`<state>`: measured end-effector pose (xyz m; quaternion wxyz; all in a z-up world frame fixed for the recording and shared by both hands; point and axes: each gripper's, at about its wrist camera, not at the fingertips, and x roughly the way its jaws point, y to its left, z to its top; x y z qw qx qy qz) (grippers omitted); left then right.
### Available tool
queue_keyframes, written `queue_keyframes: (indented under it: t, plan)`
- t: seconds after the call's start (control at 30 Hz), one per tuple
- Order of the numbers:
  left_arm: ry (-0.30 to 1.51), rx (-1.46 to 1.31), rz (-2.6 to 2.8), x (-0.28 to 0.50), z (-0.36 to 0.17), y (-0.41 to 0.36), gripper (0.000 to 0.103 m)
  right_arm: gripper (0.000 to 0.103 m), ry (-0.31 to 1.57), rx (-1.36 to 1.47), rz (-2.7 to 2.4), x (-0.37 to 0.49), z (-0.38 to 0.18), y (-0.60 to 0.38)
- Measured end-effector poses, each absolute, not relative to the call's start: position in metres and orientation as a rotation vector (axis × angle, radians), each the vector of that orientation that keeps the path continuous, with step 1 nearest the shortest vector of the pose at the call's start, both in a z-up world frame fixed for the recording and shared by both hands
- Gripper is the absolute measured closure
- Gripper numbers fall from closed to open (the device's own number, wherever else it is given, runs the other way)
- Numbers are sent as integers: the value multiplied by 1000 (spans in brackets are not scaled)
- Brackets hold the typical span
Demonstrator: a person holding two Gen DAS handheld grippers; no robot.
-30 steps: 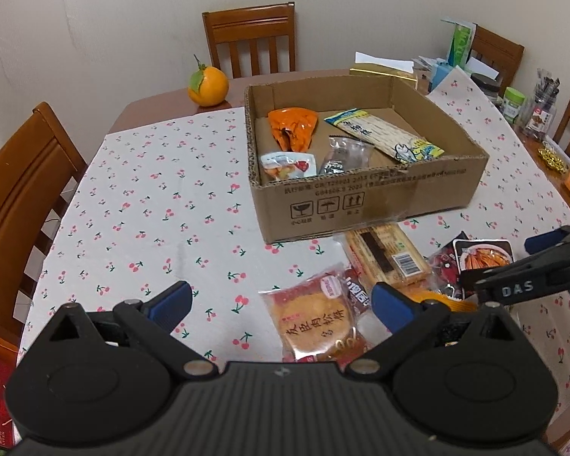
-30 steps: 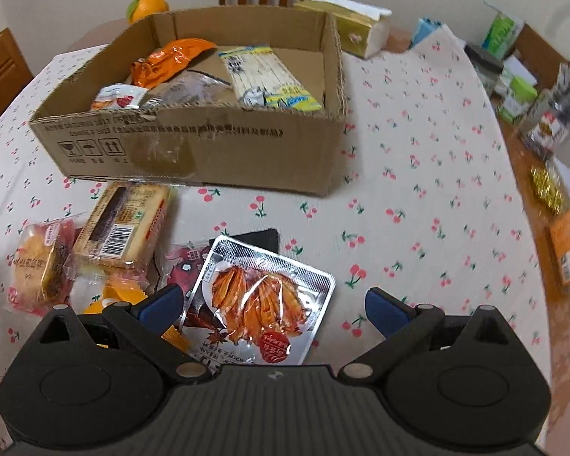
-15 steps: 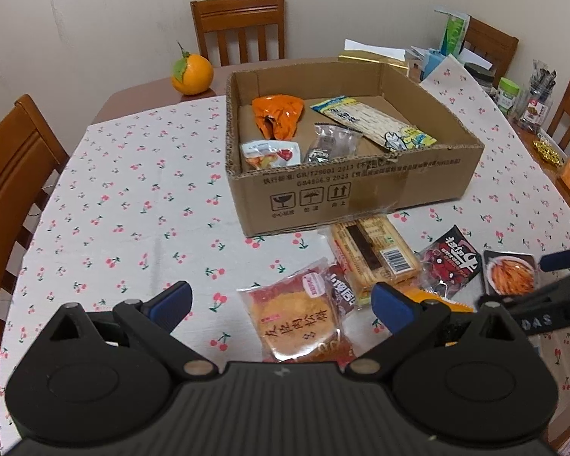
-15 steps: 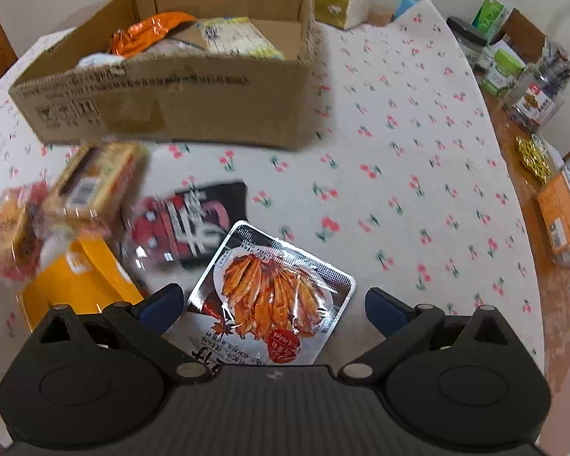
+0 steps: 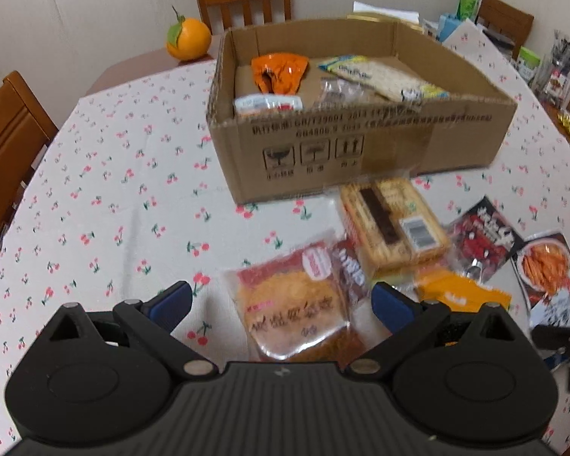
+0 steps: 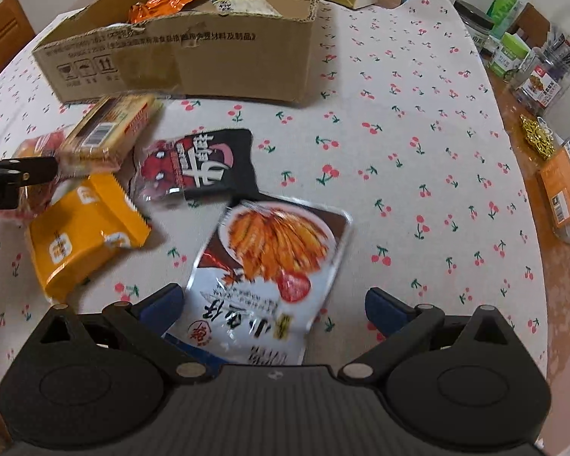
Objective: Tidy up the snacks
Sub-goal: 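Move left tool toward pork-floss bread while right tool moves to fish-shred pouch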
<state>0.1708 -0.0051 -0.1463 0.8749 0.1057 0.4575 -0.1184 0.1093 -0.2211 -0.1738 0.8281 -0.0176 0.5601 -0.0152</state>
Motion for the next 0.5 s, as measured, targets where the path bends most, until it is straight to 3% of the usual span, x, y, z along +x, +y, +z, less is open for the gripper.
queue_keyframes:
  t: [0.5]
  plan:
    - [1000, 189, -237, 172, -157, 0, 2, 0, 1121, -13, -6, 106, -178, -222]
